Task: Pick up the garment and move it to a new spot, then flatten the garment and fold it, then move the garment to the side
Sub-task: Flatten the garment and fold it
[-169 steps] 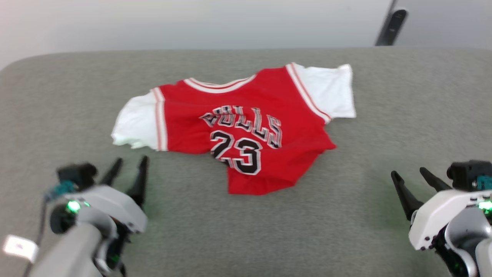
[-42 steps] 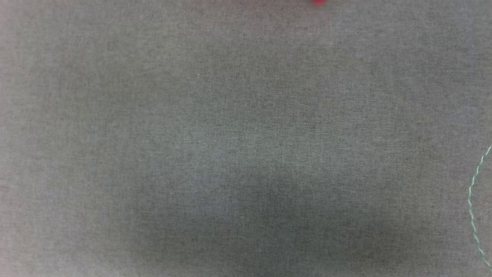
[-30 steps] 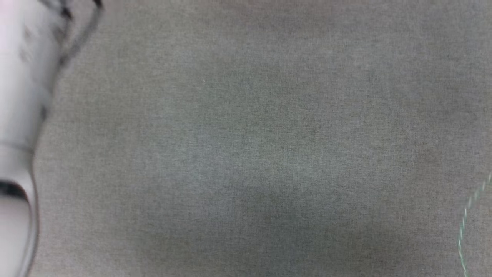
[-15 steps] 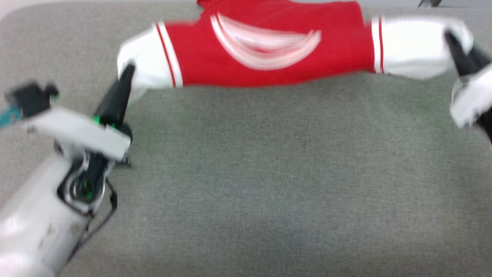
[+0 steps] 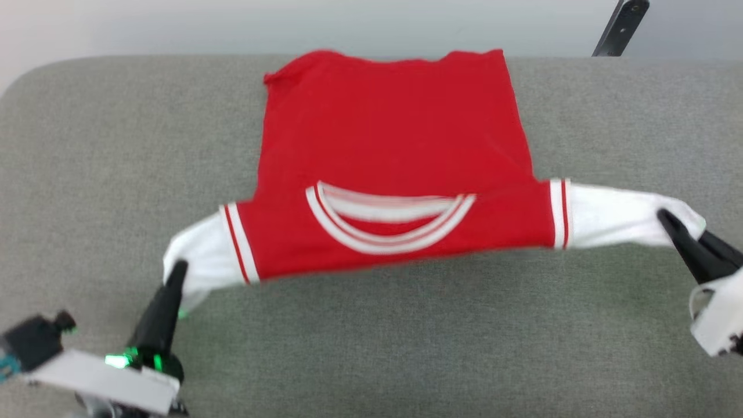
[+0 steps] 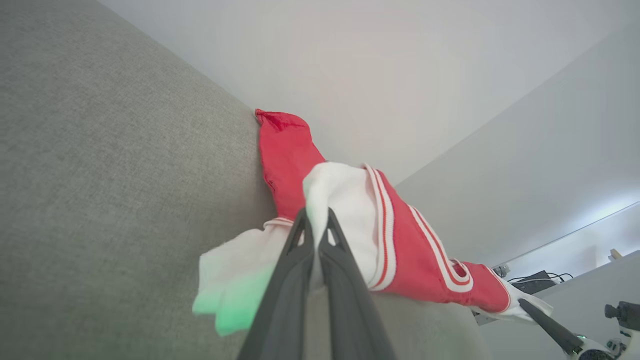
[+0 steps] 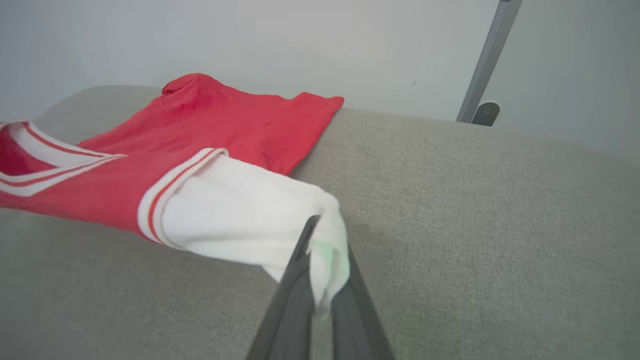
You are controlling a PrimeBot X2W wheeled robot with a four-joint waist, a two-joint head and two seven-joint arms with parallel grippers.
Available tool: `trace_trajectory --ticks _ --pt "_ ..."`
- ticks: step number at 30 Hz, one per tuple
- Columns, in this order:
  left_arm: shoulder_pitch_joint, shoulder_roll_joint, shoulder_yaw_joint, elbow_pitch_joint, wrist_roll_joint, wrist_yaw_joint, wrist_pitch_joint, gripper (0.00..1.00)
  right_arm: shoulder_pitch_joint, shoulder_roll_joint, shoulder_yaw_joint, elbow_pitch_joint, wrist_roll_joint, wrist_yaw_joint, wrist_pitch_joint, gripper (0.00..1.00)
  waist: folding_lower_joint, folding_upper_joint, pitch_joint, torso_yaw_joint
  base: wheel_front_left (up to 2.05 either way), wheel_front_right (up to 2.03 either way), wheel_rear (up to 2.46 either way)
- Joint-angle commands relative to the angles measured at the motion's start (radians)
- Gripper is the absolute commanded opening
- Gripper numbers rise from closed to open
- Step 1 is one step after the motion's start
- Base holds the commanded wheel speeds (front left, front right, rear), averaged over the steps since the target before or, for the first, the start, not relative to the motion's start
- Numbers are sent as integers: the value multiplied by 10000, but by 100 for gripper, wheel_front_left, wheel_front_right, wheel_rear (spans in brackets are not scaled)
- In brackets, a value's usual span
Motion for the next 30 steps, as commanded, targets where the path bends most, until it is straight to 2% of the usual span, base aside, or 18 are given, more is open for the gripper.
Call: trace_trajectory --ticks 1,7,14,20,27,30 --pt "374 -51 161 -240 150 -25 -12 0 418 106 -350 -458 -136 -13 233 0 0 0 -82 -45 0 0 0" --pt "1936 -60 507 -1063 507 14 -11 0 2112 404 -1473 -2725 -613 -13 1593 0 0 0 -181 -74 0 0 0" --pt "2893 -57 548 -1082 813 238 -10 0 3716 965 -2433 -3996 -623 -13 2687 0 0 0 -198 -69 0 0 0" --pt "2507 -159 110 -582 1362 575 176 0 4107 1108 -1946 -3849 -878 -13 3119 0 0 0 -26 -38 0 0 0" --pt "1777 -220 -696 397 2291 1149 763 0 3563 991 -1011 -2713 -1152 -12 3026 0 0 0 193 -60 0 0 0" --pt "1551 -332 -952 680 2455 1217 975 0 3374 847 -627 -2208 -1280 -12 2999 0 0 0 275 -45 0 0 0"
